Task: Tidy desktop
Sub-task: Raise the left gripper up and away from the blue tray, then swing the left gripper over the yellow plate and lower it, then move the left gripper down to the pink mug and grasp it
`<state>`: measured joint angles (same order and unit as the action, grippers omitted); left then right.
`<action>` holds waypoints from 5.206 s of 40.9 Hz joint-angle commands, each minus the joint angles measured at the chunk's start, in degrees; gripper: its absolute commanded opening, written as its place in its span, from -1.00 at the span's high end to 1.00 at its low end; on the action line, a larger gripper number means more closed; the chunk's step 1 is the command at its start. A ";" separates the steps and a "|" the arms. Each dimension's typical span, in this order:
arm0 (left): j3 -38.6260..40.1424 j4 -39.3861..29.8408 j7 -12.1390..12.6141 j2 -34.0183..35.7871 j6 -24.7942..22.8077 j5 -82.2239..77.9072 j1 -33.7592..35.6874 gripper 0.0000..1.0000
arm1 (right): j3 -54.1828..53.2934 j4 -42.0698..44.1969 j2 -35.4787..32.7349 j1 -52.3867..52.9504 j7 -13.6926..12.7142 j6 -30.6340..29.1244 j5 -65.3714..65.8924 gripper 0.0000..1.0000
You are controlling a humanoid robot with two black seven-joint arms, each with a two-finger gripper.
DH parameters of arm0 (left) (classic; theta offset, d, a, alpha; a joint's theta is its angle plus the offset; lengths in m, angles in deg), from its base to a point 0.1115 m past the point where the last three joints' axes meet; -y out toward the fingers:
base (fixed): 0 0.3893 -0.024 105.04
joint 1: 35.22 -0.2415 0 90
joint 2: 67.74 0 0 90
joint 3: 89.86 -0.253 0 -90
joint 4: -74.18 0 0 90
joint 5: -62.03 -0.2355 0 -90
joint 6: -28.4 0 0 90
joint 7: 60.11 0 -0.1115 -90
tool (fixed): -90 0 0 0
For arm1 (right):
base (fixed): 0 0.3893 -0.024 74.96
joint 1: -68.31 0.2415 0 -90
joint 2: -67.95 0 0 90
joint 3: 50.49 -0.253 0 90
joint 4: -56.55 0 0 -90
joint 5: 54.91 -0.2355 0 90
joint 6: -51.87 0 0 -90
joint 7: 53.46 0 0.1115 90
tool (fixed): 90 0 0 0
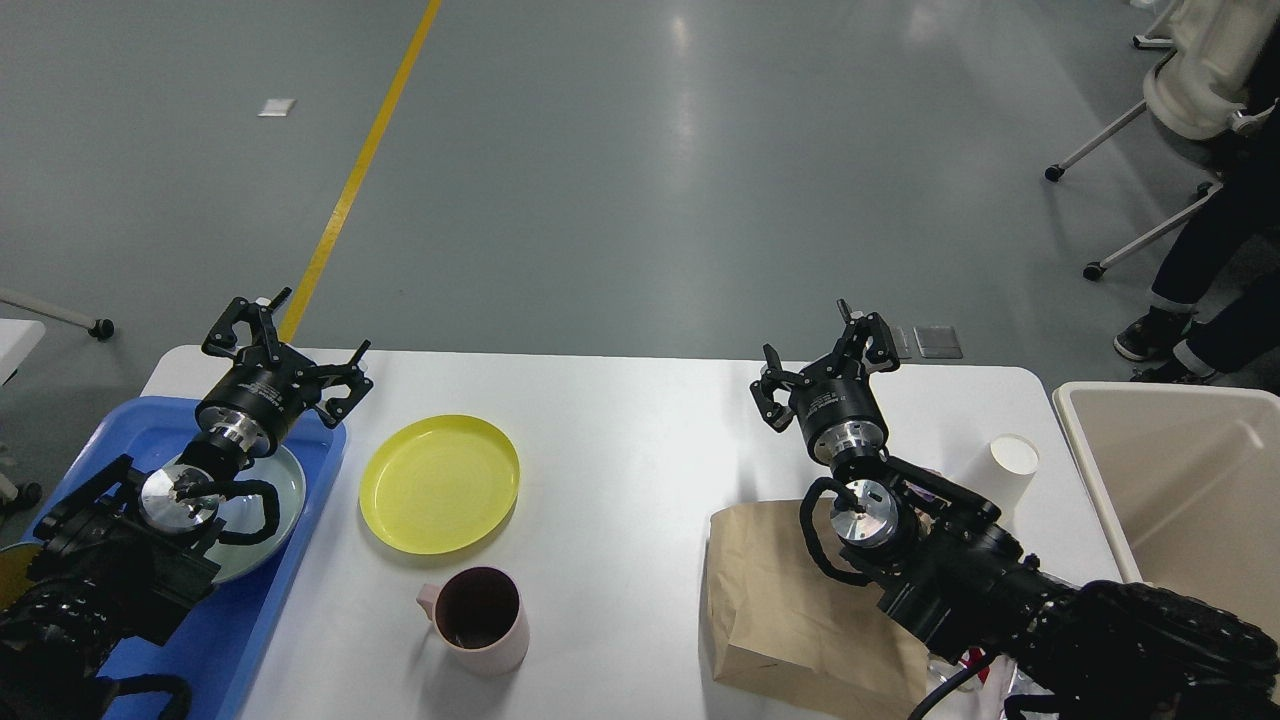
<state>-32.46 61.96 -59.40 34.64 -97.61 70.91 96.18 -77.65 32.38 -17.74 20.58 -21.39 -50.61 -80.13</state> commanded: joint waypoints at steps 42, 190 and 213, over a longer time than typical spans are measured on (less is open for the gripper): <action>-15.87 0.00 -24.70 5.45 -1.26 -0.97 7.19 -1.00 | -0.01 0.00 0.00 0.00 0.01 0.00 0.00 -1.00; -137.55 -51.42 -25.14 0.18 -7.85 -12.39 54.58 -1.00 | -0.01 -0.09 0.00 0.09 0.01 0.00 0.00 -1.00; -140.20 -52.30 -15.57 1.59 1.39 -3.17 51.77 -0.98 | -0.01 -0.09 0.00 0.09 -0.08 0.00 0.00 -1.00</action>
<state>-172.63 10.12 -78.31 35.85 -96.90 63.08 148.30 -77.65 32.29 -17.74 20.66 -21.38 -50.61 -80.13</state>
